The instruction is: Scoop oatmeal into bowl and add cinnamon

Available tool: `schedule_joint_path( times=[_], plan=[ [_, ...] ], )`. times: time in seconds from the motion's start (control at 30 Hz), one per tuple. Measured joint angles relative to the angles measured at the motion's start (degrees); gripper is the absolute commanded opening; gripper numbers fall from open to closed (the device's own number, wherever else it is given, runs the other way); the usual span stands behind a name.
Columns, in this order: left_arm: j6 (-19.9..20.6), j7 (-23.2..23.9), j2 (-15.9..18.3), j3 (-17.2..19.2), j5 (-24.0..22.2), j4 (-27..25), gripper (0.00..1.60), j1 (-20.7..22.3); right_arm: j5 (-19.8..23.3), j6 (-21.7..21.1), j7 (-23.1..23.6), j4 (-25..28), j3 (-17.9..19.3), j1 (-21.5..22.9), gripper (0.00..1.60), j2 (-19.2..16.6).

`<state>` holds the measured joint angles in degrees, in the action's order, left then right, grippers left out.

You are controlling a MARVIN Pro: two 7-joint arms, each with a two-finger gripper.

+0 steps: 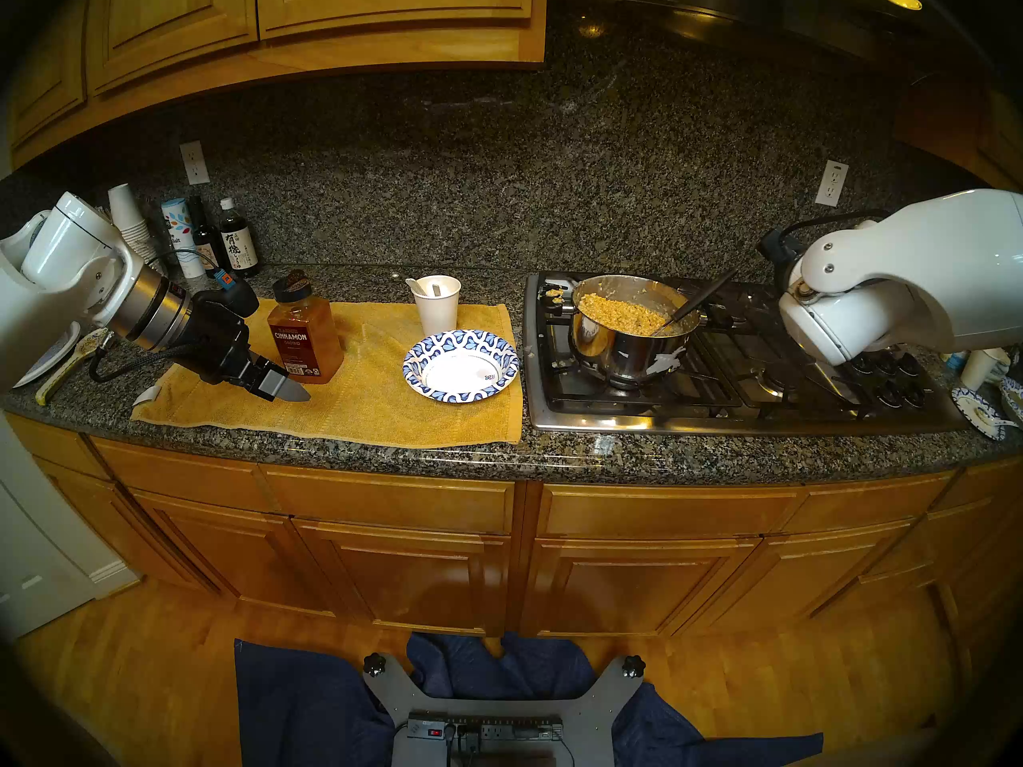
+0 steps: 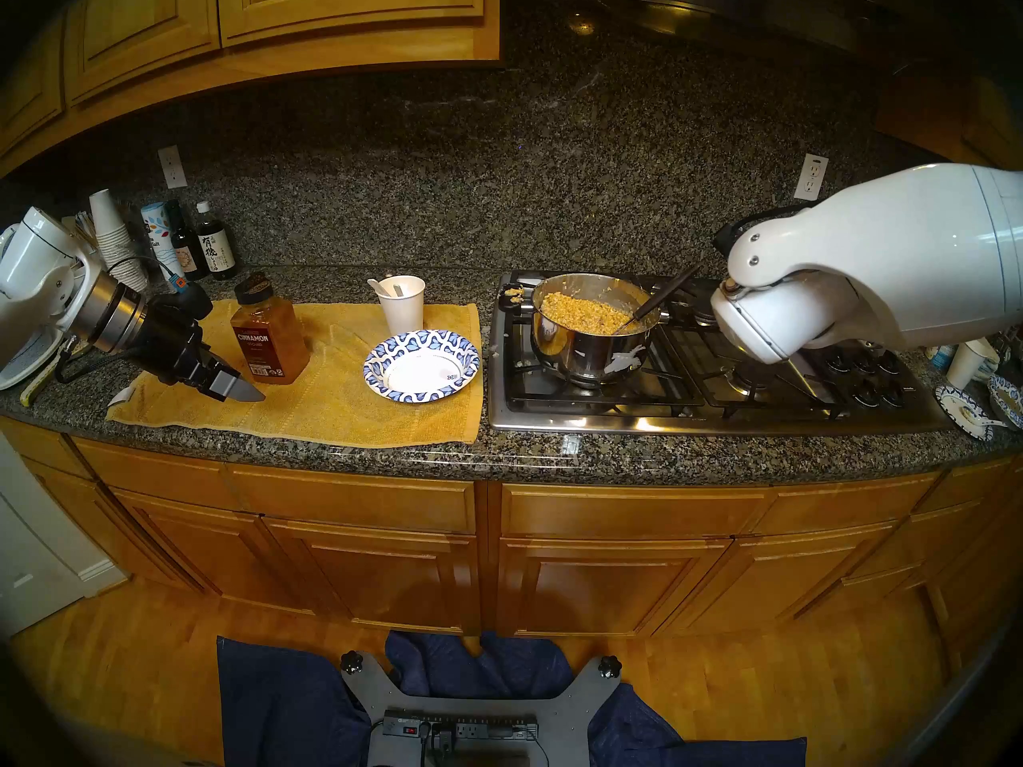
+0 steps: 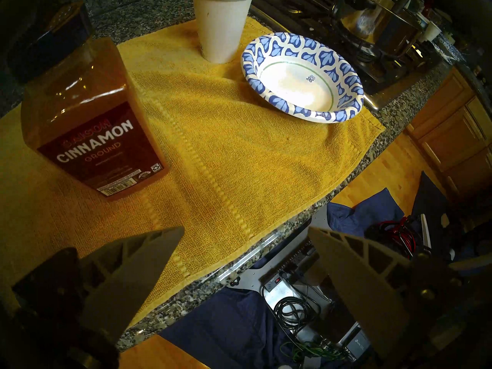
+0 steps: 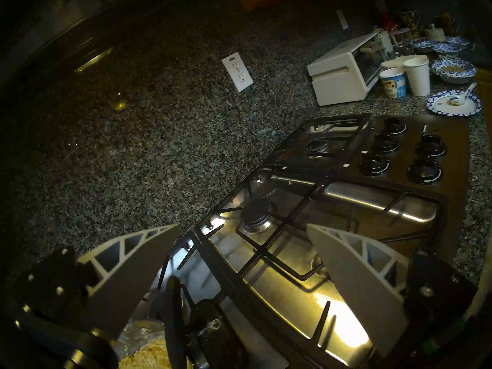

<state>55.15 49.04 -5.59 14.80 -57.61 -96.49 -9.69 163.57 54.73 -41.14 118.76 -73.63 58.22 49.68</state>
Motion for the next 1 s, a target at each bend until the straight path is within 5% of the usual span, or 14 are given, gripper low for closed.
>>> schedule_joint_path(
  times=[0.5,1.0],
  plan=[
    [0.0,0.0,0.0,-0.01,0.0,0.0,1.6,-0.02,-1.06,0.02,-0.78,-4.07,4.34,-9.59,1.6,6.04],
    [0.0,0.0,0.0,-0.02,0.0,0.0,1.6,-0.03,-2.76,0.03,-3.88,-7.78,6.18,-13.82,1.6,7.89]
  ],
)
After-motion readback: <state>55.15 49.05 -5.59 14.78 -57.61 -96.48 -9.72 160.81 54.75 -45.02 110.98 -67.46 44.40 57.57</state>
